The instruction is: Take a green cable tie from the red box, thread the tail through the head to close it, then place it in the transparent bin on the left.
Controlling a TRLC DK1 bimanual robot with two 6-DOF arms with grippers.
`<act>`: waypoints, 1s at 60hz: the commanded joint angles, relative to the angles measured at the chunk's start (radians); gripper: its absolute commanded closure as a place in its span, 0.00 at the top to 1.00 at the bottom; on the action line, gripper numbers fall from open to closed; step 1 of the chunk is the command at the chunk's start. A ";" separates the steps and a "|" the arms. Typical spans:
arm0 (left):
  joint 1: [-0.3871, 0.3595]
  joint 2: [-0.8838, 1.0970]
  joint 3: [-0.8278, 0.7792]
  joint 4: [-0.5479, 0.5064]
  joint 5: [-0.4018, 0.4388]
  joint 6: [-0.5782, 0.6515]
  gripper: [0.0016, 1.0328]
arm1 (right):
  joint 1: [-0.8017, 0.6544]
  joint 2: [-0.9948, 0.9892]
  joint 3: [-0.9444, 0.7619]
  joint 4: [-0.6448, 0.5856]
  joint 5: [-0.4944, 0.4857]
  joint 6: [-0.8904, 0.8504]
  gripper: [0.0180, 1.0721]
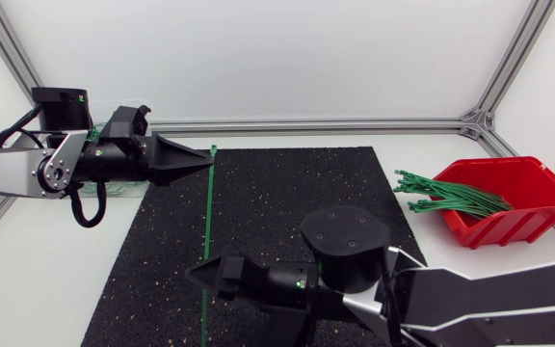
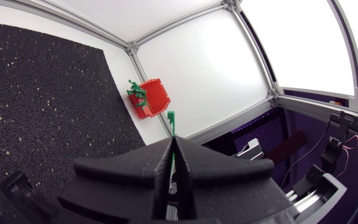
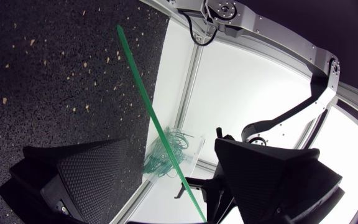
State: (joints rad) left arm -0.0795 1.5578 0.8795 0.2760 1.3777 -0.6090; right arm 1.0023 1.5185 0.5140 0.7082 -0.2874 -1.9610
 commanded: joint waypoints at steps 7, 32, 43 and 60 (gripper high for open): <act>0.004 0.035 0.038 -0.008 0.015 -0.023 0.04 | 0.044 0.032 -0.057 0.033 -0.004 -0.026 0.96; 0.000 0.038 0.033 -0.008 0.014 -0.021 0.04 | 0.090 0.060 -0.078 0.059 -0.033 -0.010 0.81; -0.005 0.038 0.033 -0.012 0.014 -0.023 0.04 | 0.091 0.078 -0.074 0.076 -0.045 -0.004 0.55; -0.009 0.030 0.022 -0.011 0.014 -0.023 0.04 | 0.085 0.091 -0.072 0.073 -0.045 0.020 0.27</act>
State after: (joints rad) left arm -0.0807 1.5742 0.8913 0.2687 1.3796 -0.6094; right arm 1.0851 1.5921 0.4576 0.7677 -0.3363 -1.9411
